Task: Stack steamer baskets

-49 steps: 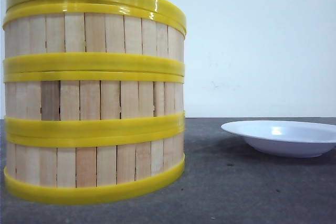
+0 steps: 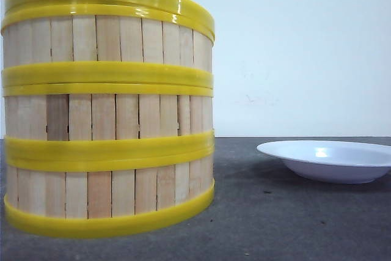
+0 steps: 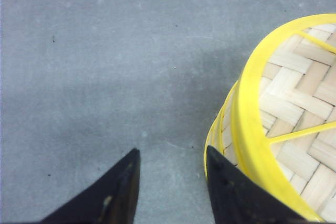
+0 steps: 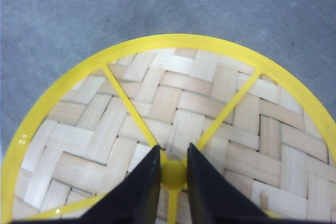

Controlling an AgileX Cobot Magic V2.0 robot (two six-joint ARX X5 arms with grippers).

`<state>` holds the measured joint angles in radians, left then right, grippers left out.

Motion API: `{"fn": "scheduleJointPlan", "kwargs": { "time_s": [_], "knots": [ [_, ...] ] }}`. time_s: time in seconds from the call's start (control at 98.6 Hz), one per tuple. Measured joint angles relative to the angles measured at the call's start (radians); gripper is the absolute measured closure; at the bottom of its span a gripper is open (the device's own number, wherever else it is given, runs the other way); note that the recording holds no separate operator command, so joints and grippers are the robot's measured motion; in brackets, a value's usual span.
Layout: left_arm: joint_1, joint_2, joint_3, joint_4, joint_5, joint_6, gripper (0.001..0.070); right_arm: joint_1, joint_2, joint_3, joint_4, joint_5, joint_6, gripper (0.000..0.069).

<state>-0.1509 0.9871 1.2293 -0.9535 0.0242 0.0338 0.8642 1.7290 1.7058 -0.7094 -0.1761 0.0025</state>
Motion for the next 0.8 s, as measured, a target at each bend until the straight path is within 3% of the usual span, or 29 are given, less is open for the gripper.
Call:
{"fn": "scheduleJointPlan", "kwargs": {
  "time_s": [0.132, 0.213, 0.436, 0.598, 0.801],
  "knots": [
    [0.000, 0.000, 0.000, 0.000, 0.000, 0.000, 0.0481, 0.002, 0.009, 0.000, 0.013, -0.003, -0.003, 0.0485],
    [0.000, 0.000, 0.000, 0.000, 0.000, 0.000, 0.0481, 0.004, 0.009, 0.000, 0.012, -0.005, -0.003, 0.0445],
    [0.000, 0.000, 0.000, 0.000, 0.000, 0.000, 0.0481, 0.003, -0.033, -0.008, -0.026, -0.005, -0.003, 0.0427],
    [0.000, 0.000, 0.000, 0.000, 0.000, 0.000, 0.0481, -0.028, -0.169, -0.009, -0.062, 0.025, -0.003, 0.0427],
    [0.000, 0.000, 0.000, 0.001, 0.000, 0.000, 0.0481, -0.159, -0.333, -0.007, -0.274, 0.127, -0.006, 0.0427]
  ]
}}
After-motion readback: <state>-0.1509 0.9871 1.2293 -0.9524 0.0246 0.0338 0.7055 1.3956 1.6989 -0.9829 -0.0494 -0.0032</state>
